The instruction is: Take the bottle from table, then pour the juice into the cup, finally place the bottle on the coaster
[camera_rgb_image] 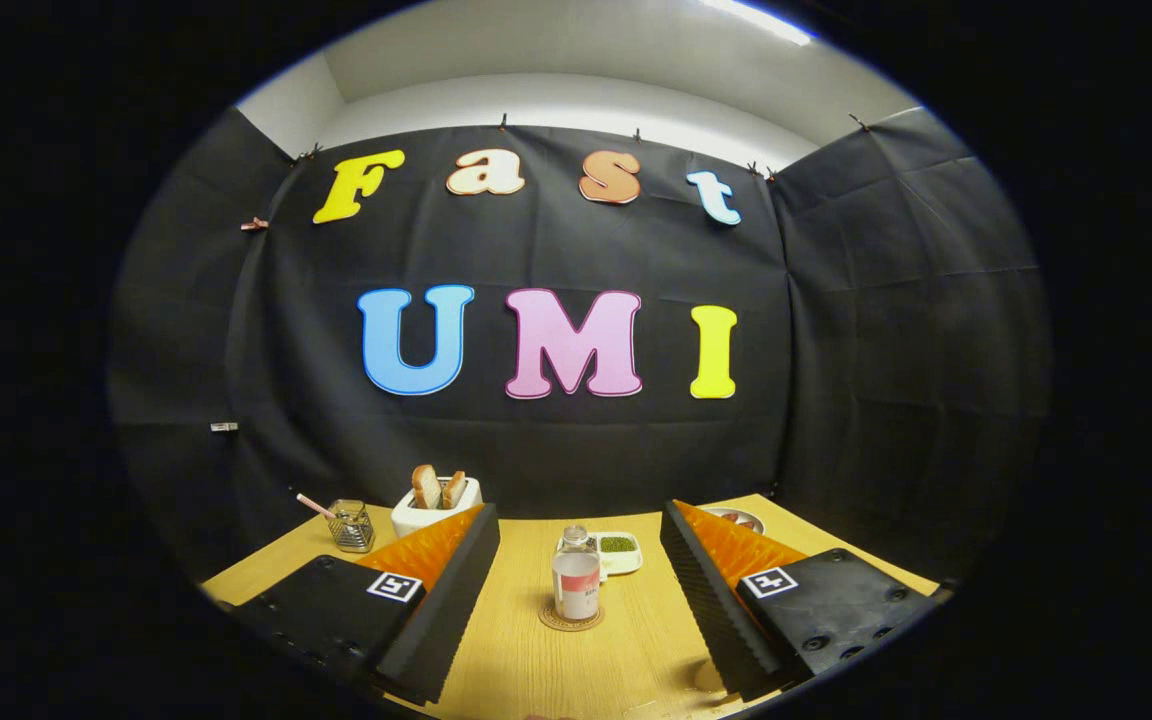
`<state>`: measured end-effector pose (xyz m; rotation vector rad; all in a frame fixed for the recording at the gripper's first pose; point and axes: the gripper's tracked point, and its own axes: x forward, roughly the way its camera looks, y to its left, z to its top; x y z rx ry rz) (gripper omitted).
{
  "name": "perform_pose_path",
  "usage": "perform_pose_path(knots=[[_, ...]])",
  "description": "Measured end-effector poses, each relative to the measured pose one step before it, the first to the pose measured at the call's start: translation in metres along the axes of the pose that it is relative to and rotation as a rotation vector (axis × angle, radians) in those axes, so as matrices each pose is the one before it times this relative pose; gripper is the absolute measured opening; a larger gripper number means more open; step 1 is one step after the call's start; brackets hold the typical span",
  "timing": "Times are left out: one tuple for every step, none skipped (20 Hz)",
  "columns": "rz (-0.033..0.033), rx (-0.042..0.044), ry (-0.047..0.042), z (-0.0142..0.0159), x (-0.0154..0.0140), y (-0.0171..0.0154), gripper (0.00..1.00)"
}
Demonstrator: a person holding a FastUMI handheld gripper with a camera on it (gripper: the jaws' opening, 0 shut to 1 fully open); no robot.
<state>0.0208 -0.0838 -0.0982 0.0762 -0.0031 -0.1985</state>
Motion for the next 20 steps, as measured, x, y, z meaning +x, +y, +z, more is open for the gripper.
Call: perform_pose_path(knots=[[0.01428, -0.00314, -0.00272, 0.00461, -0.00269, 0.00055, 0.99], [0.01013, 0.00217, -0.00246, 0.00498, -0.00282, 0.00079, 0.99], [0.00534, 0.00216, -0.00620, 0.00525, -0.00279, -0.00115, 0.99], [-0.00062, 0.00394, -0.00688, 0.00485, -0.00261, -0.00139, 0.99], [0.00070, 0.00590, -0.00322, 0.00289, -0.00177, -0.00064, 0.99], [0.00076, 0.00781, 0.00174, 0.00159, -0.00184, 0.00107, 0.99], [-0.00024, 0.00897, 0.00613, 0.00003, -0.00220, 0.00005, 0.99], [0.00477, 0.00851, 0.00375, 0.00104, -0.00277, 0.00170, 0.99], [0.00214, 0.00365, 0.00434, 0.00146, -0.00234, 0.00069, 0.99], [0.00041, -0.00154, -0.00068, 0.00244, -0.00294, 0.00014, 0.99], [-0.00125, -0.00546, -0.00210, 0.00284, -0.00161, -0.00056, 0.99], [-0.00314, -0.00436, 0.00236, 0.00075, -0.00273, -0.00071, 0.99], [0.00124, -0.00435, -0.00291, 0.00048, -0.00217, -0.00015, 0.99], [-0.00272, -0.00928, -0.00231, 0.00125, -0.00124, 0.00010, 0.99], [-0.00081, -0.01159, -0.00129, -0.00004, 0.00000, -0.00148, 0.99], [0.00066, -0.00721, 0.00429, -0.00127, -0.00021, 0.00072, 0.99], [0.00372, 0.00276, 0.00626, -0.00215, 0.00092, 0.00142, 0.99], [0.00690, 0.01150, 0.00679, -0.00207, 0.00046, 0.00245, 0.99], [0.00440, 0.01101, 0.00426, -0.00100, 0.00065, 0.00137, 0.99], [-0.00109, 0.00851, 0.00231, 0.00044, 0.00043, 0.00049, 0.99]])
